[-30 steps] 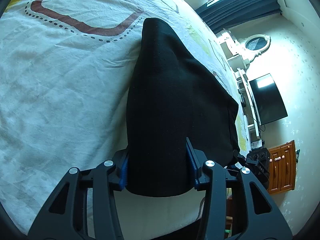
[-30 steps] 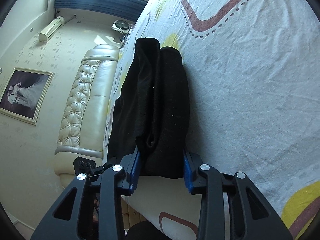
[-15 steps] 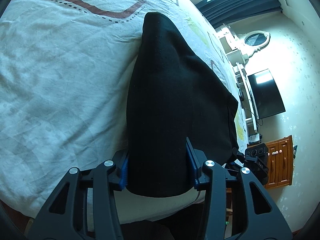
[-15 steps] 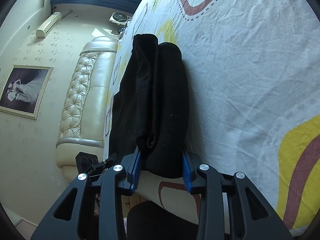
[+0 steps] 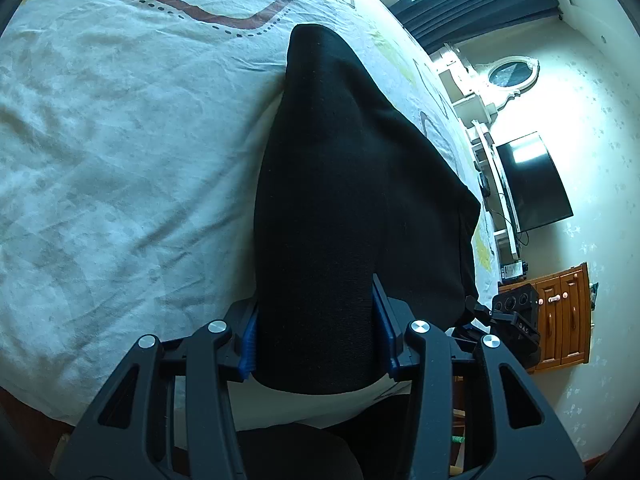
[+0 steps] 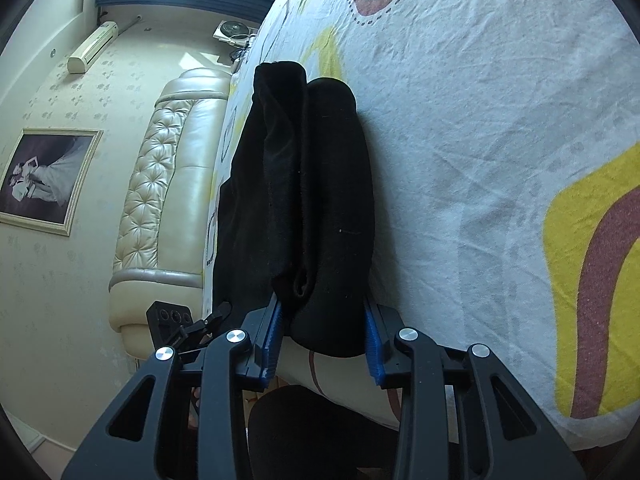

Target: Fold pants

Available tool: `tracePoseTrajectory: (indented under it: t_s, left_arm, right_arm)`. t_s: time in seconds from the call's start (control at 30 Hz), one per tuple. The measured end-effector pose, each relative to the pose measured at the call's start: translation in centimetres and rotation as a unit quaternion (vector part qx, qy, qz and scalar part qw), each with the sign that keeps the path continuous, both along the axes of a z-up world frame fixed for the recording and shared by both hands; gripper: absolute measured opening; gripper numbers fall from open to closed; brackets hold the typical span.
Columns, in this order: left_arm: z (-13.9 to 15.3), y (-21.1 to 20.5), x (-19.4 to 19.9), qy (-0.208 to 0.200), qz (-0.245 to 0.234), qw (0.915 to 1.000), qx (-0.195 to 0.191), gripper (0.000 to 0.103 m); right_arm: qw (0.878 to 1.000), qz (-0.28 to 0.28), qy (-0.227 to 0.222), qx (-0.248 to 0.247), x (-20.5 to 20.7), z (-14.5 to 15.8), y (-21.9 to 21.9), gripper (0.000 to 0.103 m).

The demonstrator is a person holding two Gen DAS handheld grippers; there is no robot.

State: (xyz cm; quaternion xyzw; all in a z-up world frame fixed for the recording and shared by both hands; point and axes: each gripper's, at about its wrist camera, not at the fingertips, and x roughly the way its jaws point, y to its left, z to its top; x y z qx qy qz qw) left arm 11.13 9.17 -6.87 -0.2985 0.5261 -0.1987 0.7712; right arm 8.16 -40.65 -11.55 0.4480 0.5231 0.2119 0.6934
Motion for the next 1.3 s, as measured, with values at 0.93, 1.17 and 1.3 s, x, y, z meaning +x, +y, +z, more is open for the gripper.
tracePoseTrajectory:
  t_s: [0.93,1.17,1.3]
  left_arm:
    - [-0.1,-0.2,-0.6,-0.004,0.002,1.0000,0.000,0.047]
    - [0.1,0.1,-1.4,-0.037,-0.009,0.9989,0.029,0.065]
    - [1.2,0.3,-2.1,-0.072,-0.018,0.9949,0.068,0.067]
  right_arm:
    - [1.000,0.002,0.002,0.006,0.2,-0.3,0.0,0.036]
    - [0.999,0.003,0.001,0.033,0.3,-0.7,-0.6,0.046]
    - [0.999,0.003,0.000,0.036,0.2,-0.6,-0.6,0.050]
